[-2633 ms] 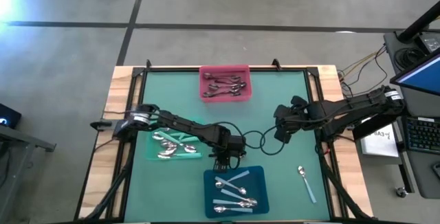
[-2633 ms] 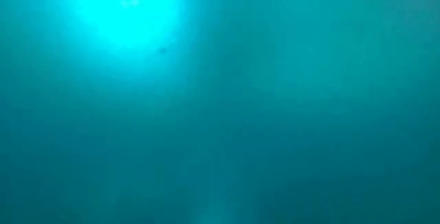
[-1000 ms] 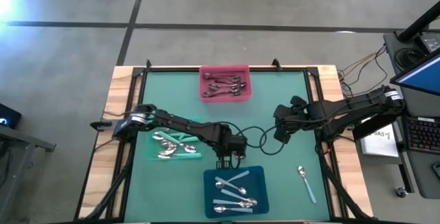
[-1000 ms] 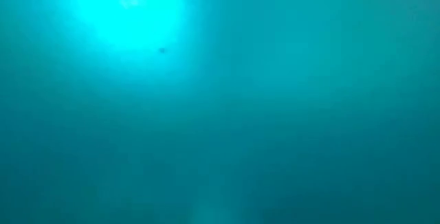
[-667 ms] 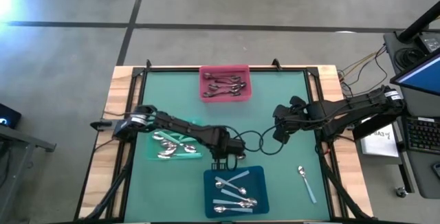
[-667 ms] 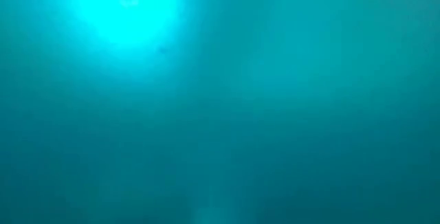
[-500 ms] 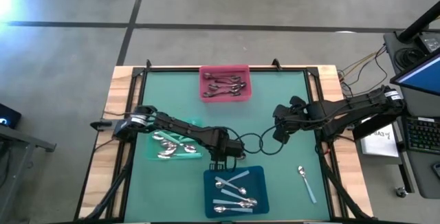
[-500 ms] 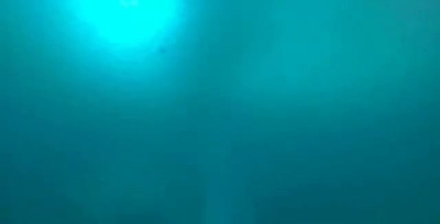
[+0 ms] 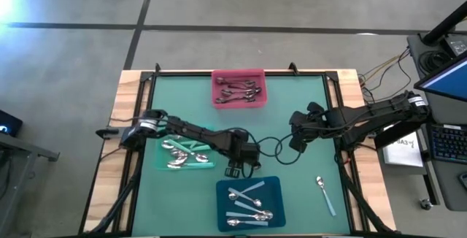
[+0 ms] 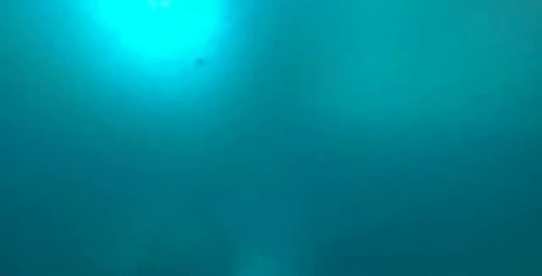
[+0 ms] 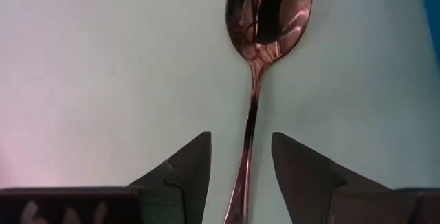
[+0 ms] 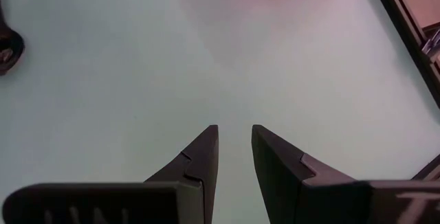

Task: Sort silverware by color (type)
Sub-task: Put the black spoon into the red bin

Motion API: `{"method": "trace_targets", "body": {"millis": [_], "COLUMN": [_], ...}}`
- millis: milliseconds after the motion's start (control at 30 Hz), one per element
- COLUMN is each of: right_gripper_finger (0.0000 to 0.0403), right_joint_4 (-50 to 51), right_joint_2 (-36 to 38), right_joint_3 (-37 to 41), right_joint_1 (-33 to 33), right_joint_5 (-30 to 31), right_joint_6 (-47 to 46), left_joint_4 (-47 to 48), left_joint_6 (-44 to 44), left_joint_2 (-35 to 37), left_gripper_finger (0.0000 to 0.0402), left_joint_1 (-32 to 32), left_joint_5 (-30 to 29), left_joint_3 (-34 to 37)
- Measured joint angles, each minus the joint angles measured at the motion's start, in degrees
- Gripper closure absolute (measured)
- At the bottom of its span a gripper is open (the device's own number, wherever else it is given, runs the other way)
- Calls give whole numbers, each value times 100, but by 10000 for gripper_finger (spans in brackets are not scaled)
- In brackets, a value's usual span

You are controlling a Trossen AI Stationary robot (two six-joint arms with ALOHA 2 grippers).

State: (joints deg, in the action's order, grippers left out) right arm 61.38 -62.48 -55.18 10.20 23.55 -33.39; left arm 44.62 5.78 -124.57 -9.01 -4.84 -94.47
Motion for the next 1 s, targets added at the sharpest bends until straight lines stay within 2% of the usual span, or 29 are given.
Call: {"method": "trace_targets", "body": {"millis": [200, 433, 567, 733, 1000], "right_gripper_finger": [323, 323, 323, 323, 323], "right_joint_4": [-44, -64, -70, -79, -83], "right_joint_2": [0, -2, -2, -2, -2], "right_joint_3": [0, 0, 0, 0, 0], "right_joint_1": [0, 0, 0, 0, 0], "right_joint_5": [2, 1, 2, 2, 0], "right_joint_6": [0, 0, 0, 0, 0], "left_joint_4": [-328, -428, -456, -463, -481], "left_joint_6": [-22, -59, -103, -474, -712], "left_joint_2": [-146, -306, -315, -328, -279], "left_gripper_finger": [263, 265, 300, 386, 398], "left_joint_1": [89, 160, 293, 466, 482], "left_joint_5": [757, 711, 844, 1069, 1034], "left_joint_3": [177, 214, 220, 224, 218]}}
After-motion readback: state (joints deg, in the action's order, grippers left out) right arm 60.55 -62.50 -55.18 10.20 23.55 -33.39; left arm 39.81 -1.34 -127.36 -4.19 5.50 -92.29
